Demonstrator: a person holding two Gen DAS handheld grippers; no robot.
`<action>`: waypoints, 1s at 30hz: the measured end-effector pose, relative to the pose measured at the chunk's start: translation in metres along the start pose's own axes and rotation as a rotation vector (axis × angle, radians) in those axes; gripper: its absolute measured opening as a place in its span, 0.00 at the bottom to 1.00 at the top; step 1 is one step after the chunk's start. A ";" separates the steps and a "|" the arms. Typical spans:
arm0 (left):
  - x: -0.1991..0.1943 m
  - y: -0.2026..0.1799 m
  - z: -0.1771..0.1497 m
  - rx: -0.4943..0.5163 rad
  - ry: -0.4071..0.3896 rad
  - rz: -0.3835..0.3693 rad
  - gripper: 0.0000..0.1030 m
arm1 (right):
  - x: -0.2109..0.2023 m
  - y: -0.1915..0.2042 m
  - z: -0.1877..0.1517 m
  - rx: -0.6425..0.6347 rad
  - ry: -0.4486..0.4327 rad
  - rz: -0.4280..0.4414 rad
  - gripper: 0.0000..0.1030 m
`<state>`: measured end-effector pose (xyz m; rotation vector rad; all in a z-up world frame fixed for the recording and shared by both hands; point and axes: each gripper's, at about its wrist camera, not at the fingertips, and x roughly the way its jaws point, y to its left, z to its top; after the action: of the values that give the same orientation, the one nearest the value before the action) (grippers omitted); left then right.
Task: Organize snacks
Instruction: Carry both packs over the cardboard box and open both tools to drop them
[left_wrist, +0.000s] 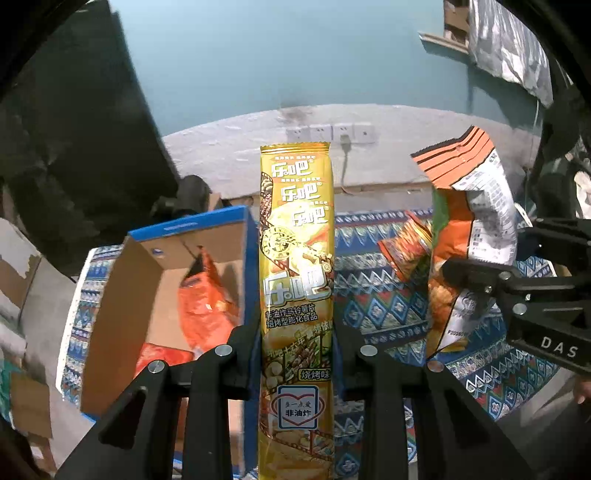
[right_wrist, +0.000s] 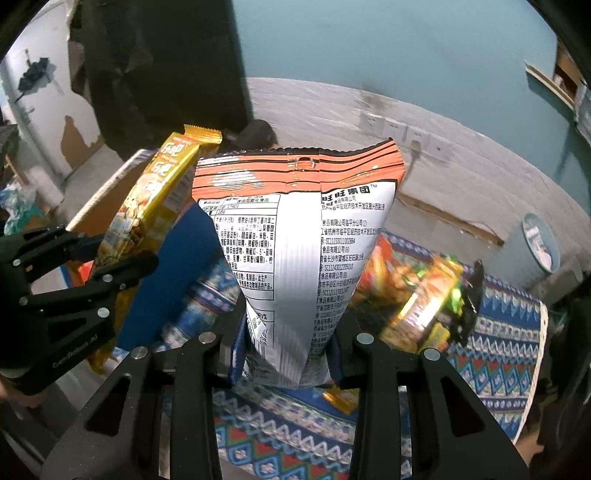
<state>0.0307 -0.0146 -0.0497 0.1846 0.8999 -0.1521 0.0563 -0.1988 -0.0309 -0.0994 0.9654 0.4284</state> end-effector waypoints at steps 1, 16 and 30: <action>-0.002 0.005 -0.001 -0.008 -0.004 0.000 0.29 | 0.001 0.005 0.003 -0.007 -0.003 0.005 0.33; -0.010 0.091 -0.015 -0.138 -0.030 0.073 0.29 | 0.027 0.074 0.046 -0.078 -0.021 0.083 0.33; 0.014 0.169 -0.037 -0.283 0.001 0.113 0.29 | 0.065 0.148 0.077 -0.151 -0.003 0.162 0.33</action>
<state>0.0458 0.1572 -0.0668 -0.0284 0.8994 0.0812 0.0897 -0.0230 -0.0238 -0.1585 0.9412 0.6505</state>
